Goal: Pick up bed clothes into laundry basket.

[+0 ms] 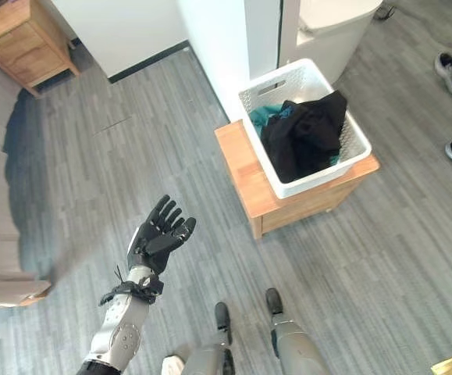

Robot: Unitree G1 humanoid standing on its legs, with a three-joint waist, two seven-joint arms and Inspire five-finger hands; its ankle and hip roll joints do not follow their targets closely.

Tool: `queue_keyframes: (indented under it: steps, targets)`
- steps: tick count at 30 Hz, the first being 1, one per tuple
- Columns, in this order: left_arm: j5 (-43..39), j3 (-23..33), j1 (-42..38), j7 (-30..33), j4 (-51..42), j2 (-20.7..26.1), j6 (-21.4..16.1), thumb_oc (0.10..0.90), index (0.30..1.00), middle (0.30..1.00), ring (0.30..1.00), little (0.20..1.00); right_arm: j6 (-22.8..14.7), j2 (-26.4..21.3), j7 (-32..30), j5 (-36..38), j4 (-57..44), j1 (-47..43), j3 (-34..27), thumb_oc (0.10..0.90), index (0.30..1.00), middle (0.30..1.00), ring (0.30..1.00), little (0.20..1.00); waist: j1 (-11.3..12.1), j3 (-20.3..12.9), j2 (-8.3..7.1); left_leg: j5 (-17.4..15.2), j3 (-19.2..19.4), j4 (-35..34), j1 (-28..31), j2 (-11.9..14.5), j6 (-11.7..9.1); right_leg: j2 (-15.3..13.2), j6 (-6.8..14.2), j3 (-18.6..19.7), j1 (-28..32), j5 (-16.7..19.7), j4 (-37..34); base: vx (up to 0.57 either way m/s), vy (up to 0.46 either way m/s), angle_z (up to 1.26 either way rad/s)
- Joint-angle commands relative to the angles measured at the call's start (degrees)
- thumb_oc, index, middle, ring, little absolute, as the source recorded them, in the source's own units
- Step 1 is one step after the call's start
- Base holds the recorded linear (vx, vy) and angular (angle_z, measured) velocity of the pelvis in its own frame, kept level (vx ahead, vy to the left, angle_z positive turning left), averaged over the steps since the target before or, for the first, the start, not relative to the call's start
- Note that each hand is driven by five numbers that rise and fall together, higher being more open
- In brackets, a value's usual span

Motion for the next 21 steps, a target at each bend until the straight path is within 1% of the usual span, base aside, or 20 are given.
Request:
queue_keyframes:
  steps: [1, 2, 3, 4, 5, 6, 7, 8, 9, 10, 11, 12, 13, 14, 15, 16, 17, 18, 19, 21]
  targets:
    - [0.7, -0.6, 5.6, -2.7, -4.0, -0.4, -3.1, 0.8, 0.9, 0.9, 0.9, 0.9, -2.7, -12.5, -4.3, 13.5, 0.9, 1.1, -2.0, 0.8, 0.9, 0.9, 0.9, 0.9, -2.0, -10.1, -1.41, -5.9, 4.3, 0.0, 3.2, -0.9, -0.7, -1.2, 5.8, 12.4, 1.8, -5.6, -2.9, 0.01, 0.083, -0.45]
    - [0.5, -1.1, 5.7, -2.7, -3.8, -2.1, -2.9, 0.8, 0.9, 0.9, 0.9, 0.9, -4.4, -15.5, -4.2, 16.7, -0.7, 5.9, -5.9, 0.8, 0.9, 0.9, 0.9, 0.9, -2.0, -10.3, -0.68, -6.1, 4.8, 0.0, 3.6, -0.9, -0.5, -1.2, 6.1, 12.7, 1.8, -5.5, -3.0, 0.01, 0.083, -0.45]
    - [0.6, -1.0, 5.9, -2.7, -3.8, -1.8, -2.9, 0.8, 0.9, 0.9, 0.9, 0.9, -4.5, -15.7, -4.2, 16.7, -1.0, 8.0, -8.0, 0.8, 0.9, 0.9, 0.9, 0.9, -1.9, -10.4, -0.91, -6.2, 4.9, 0.0, 3.7, -0.8, -0.5, -1.2, 6.1, 12.8, 1.9, -5.5, -3.0, -0.01, 0.079, -0.4]
    - [0.2, -1.8, 6.3, -2.7, -3.3, -5.5, -2.6, 0.8, 0.9, 0.9, 0.9, 0.9, -6.4, -19.4, -3.6, 21.9, -2.2, 17.1, -14.8, 0.8, 0.9, 0.9, 0.9, 0.9, -2.6, -10.3, 1.24, -6.7, 5.6, 0.0, 4.2, -0.9, -0.2, -1.2, 6.4, 13.3, 2.1, -5.5, -2.9, 0.02, 0.135, -0.36]
    - [0.6, -1.6, 8.0, -2.5, -3.4, -13.5, -1.9, 0.8, 0.9, 0.9, 0.9, 0.9, -9.9, -21.3, -2.4, 29.2, -4.2, 32.7, -27.7, 0.8, 0.9, 0.9, 0.9, 0.9, -5.5, -10.3, 7.23, -7.8, 6.4, 0.0, 5.2, -1.1, 0.5, -1.5, 7.0, 14.2, 2.5, -5.9, -3.0, 0.02, 0.166, -0.35]
    - [0.8, 0.5, 9.7, -2.5, -3.6, -16.8, -1.5, 0.8, 0.9, 0.9, 0.9, 0.9, -11.1, -18.1, -1.6, 30.6, -4.4, 46.3, -39.7, 0.8, 0.9, 0.9, 0.9, 0.9, -8.6, -10.4, 9.24, -8.3, 6.8, 0.0, 5.5, -1.1, 0.8, -1.6, 7.3, 14.6, 2.5, -5.8, -3.2, -0.07, 0.091, -0.37]
    - [0.9, 5.3, 11.8, -2.8, -3.9, -8.6, -1.1, 0.8, 0.9, 0.9, 0.9, 0.9, -12.0, -1.8, -0.9, 25.7, -12.2, 98.3, -90.5, 0.8, 0.9, 0.9, 0.9, 0.9, -10.9, -11.7, -0.62, -6.8, 7.2, 0.0, 4.1, -0.7, 0.5, -1.2, 7.2, 14.8, 0.8, -4.0, -2.8, -0.02, 0.052, -0.27]
    - [0.8, 4.0, 11.6, -2.8, -3.9, -6.5, -1.1, 0.8, 0.9, 0.9, 0.9, 0.9, -11.7, 0.5, -0.5, 25.3, -14.9, 107.8, -99.6, 0.8, 0.9, 0.9, 0.9, 0.9, -9.5, -11.6, -2.15, -8.2, 6.7, 0.0, 5.2, -1.0, 0.9, -1.7, 7.5, 14.2, 2.2, -5.4, -3.3, -0.03, 0.07, -0.02]
    - [1.1, 3.1, 11.3, -2.6, -4.1, -5.9, -0.7, 0.8, 0.9, 0.9, 0.9, 0.9, -13.3, 9.2, 1.4, 27.8, -20.0, 120.4, -110.2, 0.8, 0.9, 0.9, 0.9, 0.9, -8.3, -11.4, -2.64, -8.4, 7.0, 0.0, 5.6, -1.3, 1.2, -2.1, 7.8, 14.3, 2.6, -5.3, -3.6, 0.04, 0.139, 0.44]
    - [1.3, 2.2, 11.3, -2.7, -3.9, -5.7, -0.3, 0.8, 0.9, 0.9, 0.9, 0.9, -14.1, 21.6, 4.1, 31.8, -25.3, 127.2, -113.9, 0.8, 0.9, 0.9, 0.9, 0.9, -6.7, -11.8, -2.31, -8.8, 7.3, 0.0, 5.7, -1.5, 1.6, -2.6, 8.2, 14.4, 2.6, -5.1, -3.9, -0.06, 0.127, 0.08]
    - [1.5, 1.9, 11.3, -2.3, -3.8, -5.9, -0.1, 0.8, 0.9, 0.9, 0.9, 0.9, -14.5, 29.5, 6.6, 36.0, -27.1, 129.4, -110.9, 0.8, 0.9, 0.9, 0.9, 0.9, -6.7, -11.8, -2.08, -8.9, 7.5, 0.0, 5.8, -1.7, 1.8, -2.9, 8.4, 14.3, 2.5, -4.8, -4.1, -0.06, 0.097, -0.37]
    - [1.8, 1.6, 11.2, -2.4, -3.8, -6.0, 0.2, 0.8, 0.9, 0.9, 0.9, 0.9, -14.1, 34.5, 9.0, 38.9, -28.6, 130.6, -108.5, 0.8, 0.9, 0.9, 0.9, 0.9, -7.0, -11.7, -2.13, -9.0, 7.5, 0.0, 5.9, -1.9, 1.9, -3.1, 8.5, 14.4, 2.5, -4.7, -4.1, -0.05, 0.047, -0.76]
    - [1.8, 1.7, 11.2, -2.4, -3.8, -5.8, 0.2, 0.8, 0.9, 0.9, 0.9, 0.9, -14.0, 34.7, 9.1, 38.9, -28.7, 130.6, -108.5, 0.8, 0.9, 0.9, 0.9, 0.9, -7.0, -11.7, -2.32, -8.7, 7.6, 0.0, 5.7, -1.9, 1.8, -3.1, 8.4, 14.5, 2.3, -4.5, -4.1, -0.05, 0.038, -0.41]
    - [2.2, 1.0, 10.9, -2.6, -3.6, -6.1, 0.4, 0.8, 0.9, 0.9, 0.9, 0.9, -14.1, 41.1, 12.0, 46.3, -27.1, 131.0, -103.5, 0.8, 0.9, 0.9, 0.9, 0.9, -7.0, -11.5, -2.37, -8.7, 7.7, 0.0, 5.8, -2.1, 2.0, -3.2, 8.7, 14.5, 2.1, -4.2, -4.1, -0.07, 0.023, -0.11]
    - [2.4, 0.6, 10.6, -2.4, -3.7, -6.0, 0.6, 0.8, 0.9, 0.9, 0.9, 0.9, -13.9, 46.0, 15.6, 55.4, -25.1, 130.9, -99.0, 0.8, 0.9, 0.9, 0.9, 0.9, -6.8, -11.5, -2.36, -8.7, 7.7, 0.0, 5.7, -2.3, 2.1, -3.3, 8.9, 14.7, 1.9, -3.9, -4.1, -0.08, 0.058, -0.07]
    - [2.0, -0.2, 10.4, -1.6, -4.0, -6.9, 0.9, 0.8, 0.9, 0.9, 0.9, 0.9, -12.1, 57.0, 21.7, 73.1, -21.3, 133.2, -91.8, 0.8, 0.9, 0.9, 0.9, 0.9, -6.5, -11.3, -2.31, -8.9, 7.7, 0.0, 6.0, -2.5, 2.3, -3.6, 9.2, 14.5, 2.1, -3.9, -4.1, -0.06, 0.024, -0.03]
    - [2.0, -0.2, 10.4, -1.6, -4.0, -6.8, 0.9, 0.8, 0.9, 0.9, 0.9, 0.9, -12.1, 57.0, 21.7, 73.2, -21.2, 133.2, -91.8, 0.8, 0.9, 0.9, 0.9, 0.9, -6.4, -11.5, -2.38, -8.7, 7.8, 0.0, 5.8, -2.5, 2.2, -3.6, 9.2, 14.6, 1.8, -3.7, -4.1, -0.05, 0.043, 0.02]
    - [1.6, -0.9, 10.1, -1.0, -3.7, -7.4, 0.8, 0.8, 0.9, 0.9, 0.9, 0.9, -10.9, 62.6, 22.8, 80.4, -20.7, 134.5, -86.6, 0.8, 0.9, 0.9, 0.9, 0.9, -6.2, -11.6, -2.39, -8.8, 8.0, 0.0, 5.9, -2.7, 2.2, -3.7, 9.2, 14.9, 1.8, -3.5, -4.1, -0.01, 0.046, 0.12]
    - [3.0, -1.0, 10.3, -0.4, -3.7, -8.4, 1.0, 0.8, 0.9, 0.9, 0.9, 0.9, -8.1, 64.9, 24.4, 82.0, -20.4, 136.9, -79.9, 0.8, 0.9, 0.9, 0.9, 0.9, -5.5, -11.9, -2.45, -9.0, 8.3, 0.0, 6.2, -2.9, 2.2, -3.9, 9.3, 14.9, 2.1, -3.3, -4.4, -0.01, 0.059, 0.07]
    - [4.0, -0.8, 11.0, -1.0, -3.1, -9.0, 0.6, 0.8, 0.9, 0.9, 0.9, 0.9, -6.8, 63.1, 24.6, 77.6, -19.5, 137.1, -75.8, 0.8, 0.9, 0.9, 0.9, 0.9, -4.7, -12.1, -2.7, -9.0, 8.4, 0.0, 6.4, -3.0, 2.2, -4.1, 9.3, 14.7, 2.3, -3.2, -4.4, -0.01, 0.024, -0.02]
